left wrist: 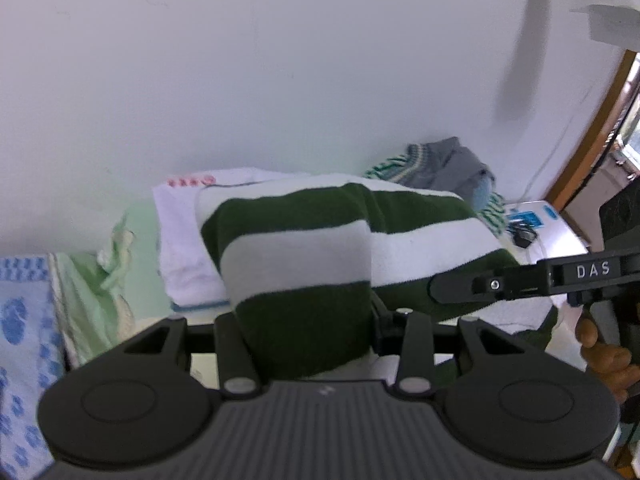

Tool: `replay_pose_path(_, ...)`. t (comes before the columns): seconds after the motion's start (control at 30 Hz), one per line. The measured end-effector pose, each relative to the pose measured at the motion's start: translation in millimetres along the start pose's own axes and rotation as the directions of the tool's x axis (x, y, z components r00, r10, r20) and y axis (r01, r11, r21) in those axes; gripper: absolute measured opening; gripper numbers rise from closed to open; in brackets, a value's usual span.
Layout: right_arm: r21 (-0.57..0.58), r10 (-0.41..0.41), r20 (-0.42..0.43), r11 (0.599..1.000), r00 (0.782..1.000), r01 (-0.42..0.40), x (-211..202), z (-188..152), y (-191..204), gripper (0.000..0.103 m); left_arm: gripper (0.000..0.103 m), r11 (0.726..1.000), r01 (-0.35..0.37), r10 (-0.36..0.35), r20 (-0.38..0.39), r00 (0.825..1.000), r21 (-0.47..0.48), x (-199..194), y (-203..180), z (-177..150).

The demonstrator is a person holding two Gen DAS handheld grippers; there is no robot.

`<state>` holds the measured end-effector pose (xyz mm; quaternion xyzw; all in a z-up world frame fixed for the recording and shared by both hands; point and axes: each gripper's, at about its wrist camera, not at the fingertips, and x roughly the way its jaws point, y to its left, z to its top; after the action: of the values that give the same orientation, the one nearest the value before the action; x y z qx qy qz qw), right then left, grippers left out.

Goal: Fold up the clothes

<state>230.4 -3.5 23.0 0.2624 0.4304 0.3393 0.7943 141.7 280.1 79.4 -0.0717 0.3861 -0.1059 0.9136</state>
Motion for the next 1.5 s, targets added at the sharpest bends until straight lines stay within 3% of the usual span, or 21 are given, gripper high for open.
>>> replay_pose_path(0.4, -0.104, 0.048, 0.001, 0.993, 0.999, -0.048, 67, 80, 0, 0.035, 0.041, 0.995, -0.098, 0.1, 0.061, 0.993, -0.029, 37, 41, 63)
replay_pose_path(0.63, -0.142, 0.059, 0.04, 0.988, 0.997, -0.053, 101, 113, -19, 0.035, 0.041, 0.993, -0.113, 0.116, 0.088, 0.989, -0.043, 78, 62, 89)
replay_pose_path(1.27, -0.143, 0.01, 0.094, 0.99, 0.996, 0.004, 158, 115, -98, 0.035, 0.045, 0.996, -0.079, 0.082, 0.046, 0.996, -0.05, 189, 92, 78)
replay_pose_path(1.5, -0.16, -0.006, 0.099, 0.987, 0.995, 0.022, 166, 111, -111, 0.035, 0.065, 0.997, -0.068, 0.071, 0.046, 0.996, -0.045, 203, 108, 68)
